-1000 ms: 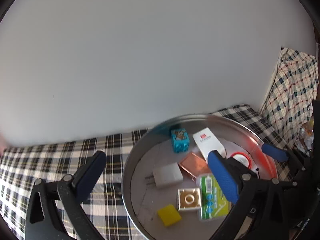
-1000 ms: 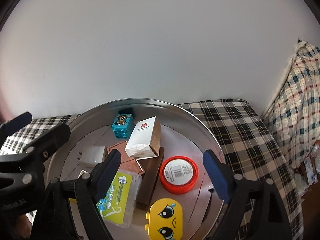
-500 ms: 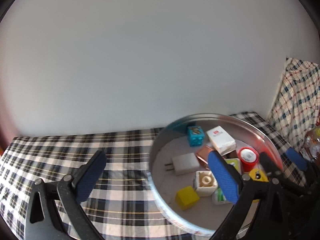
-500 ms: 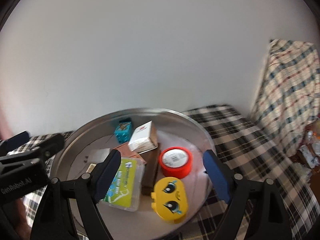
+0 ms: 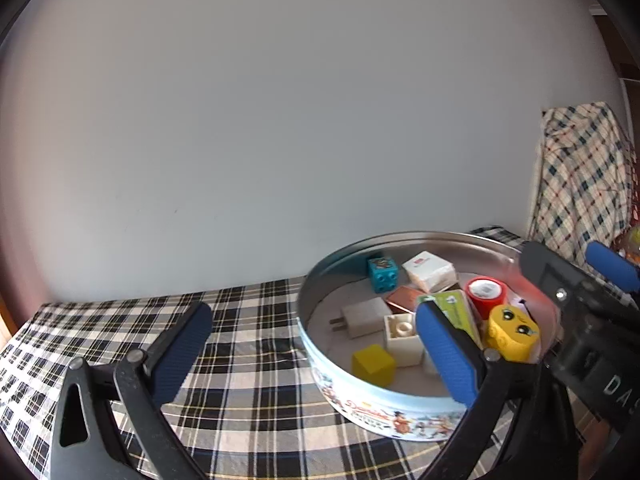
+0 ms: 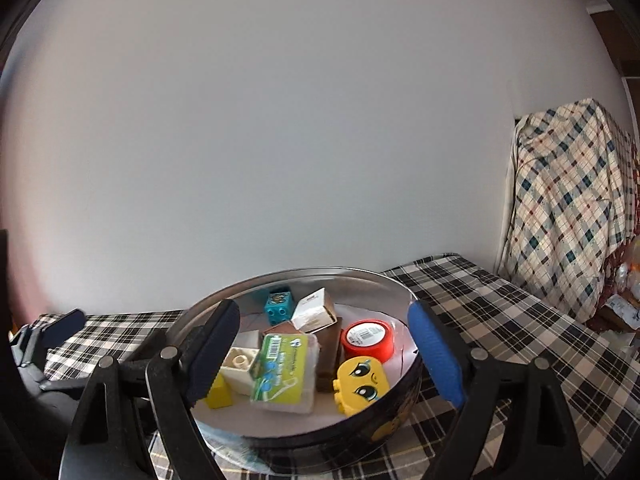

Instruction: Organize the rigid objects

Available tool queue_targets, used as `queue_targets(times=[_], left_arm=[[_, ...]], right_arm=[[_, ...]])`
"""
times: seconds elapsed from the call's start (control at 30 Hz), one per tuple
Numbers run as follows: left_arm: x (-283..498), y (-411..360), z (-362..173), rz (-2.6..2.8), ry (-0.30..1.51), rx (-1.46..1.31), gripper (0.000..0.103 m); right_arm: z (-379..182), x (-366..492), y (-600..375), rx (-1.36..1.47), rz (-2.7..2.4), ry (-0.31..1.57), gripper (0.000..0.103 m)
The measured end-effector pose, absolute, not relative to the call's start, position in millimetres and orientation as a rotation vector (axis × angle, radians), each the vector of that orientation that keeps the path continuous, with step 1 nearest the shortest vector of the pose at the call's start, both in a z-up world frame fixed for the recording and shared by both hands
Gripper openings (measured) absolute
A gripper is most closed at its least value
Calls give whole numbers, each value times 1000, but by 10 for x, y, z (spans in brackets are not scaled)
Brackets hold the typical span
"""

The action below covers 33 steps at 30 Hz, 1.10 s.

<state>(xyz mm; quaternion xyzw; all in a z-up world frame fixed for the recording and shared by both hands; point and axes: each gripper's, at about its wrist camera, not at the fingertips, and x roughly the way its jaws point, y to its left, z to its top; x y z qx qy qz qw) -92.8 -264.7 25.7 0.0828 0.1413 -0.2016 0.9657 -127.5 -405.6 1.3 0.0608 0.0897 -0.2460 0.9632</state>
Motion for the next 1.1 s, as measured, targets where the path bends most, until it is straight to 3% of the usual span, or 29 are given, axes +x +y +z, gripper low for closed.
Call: queue_targets(times=[1.1], left_arm=[[-1075,-2464,175,-417,309,119,103]], right_arm=[[29,-1504,-3587,-36,-542,72,88]])
